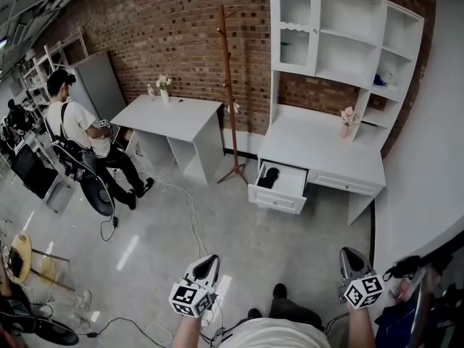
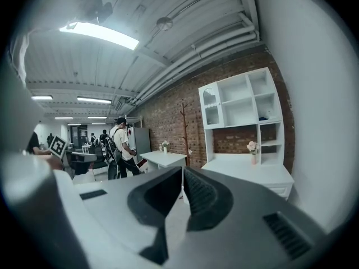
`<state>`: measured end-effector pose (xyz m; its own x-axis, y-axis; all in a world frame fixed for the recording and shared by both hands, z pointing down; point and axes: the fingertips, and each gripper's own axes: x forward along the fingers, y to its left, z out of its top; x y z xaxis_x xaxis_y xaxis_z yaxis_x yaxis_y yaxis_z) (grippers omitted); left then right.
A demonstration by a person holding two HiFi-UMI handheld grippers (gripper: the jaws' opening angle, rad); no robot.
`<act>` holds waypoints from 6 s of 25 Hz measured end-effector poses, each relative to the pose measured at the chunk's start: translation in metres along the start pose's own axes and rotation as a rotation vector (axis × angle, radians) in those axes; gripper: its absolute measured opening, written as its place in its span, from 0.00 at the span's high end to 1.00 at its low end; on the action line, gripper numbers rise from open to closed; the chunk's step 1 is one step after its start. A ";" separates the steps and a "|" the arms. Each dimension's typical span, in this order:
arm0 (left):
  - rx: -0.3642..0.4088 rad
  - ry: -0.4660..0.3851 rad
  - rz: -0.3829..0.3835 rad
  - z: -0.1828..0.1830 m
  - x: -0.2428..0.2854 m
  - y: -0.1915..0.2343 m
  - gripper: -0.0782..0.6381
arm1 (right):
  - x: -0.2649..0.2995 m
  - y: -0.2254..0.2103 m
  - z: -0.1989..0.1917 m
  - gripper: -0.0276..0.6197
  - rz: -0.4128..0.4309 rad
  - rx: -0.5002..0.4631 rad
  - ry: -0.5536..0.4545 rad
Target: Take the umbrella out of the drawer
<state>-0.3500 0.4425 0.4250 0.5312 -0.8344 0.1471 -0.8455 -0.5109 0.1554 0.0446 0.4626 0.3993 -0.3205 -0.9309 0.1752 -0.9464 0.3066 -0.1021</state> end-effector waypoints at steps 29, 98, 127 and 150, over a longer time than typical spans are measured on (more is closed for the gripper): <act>0.016 0.030 0.098 0.035 0.163 0.054 0.85 | 0.199 -0.097 0.021 0.91 0.114 0.057 -0.001; 0.021 0.174 -0.195 0.060 0.503 0.239 0.85 | 0.476 -0.154 0.043 0.91 -0.112 0.077 0.139; 0.000 0.295 -0.420 0.022 0.571 0.219 0.85 | 0.481 -0.142 0.020 0.91 -0.236 0.126 0.203; 0.032 0.488 -0.403 -0.050 0.653 0.157 0.85 | 0.518 -0.226 -0.041 0.91 -0.082 0.244 0.352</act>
<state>-0.1335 -0.1721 0.5939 0.7655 -0.3889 0.5126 -0.5712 -0.7775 0.2631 0.0911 -0.0810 0.5532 -0.2793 -0.8127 0.5113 -0.9453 0.1391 -0.2951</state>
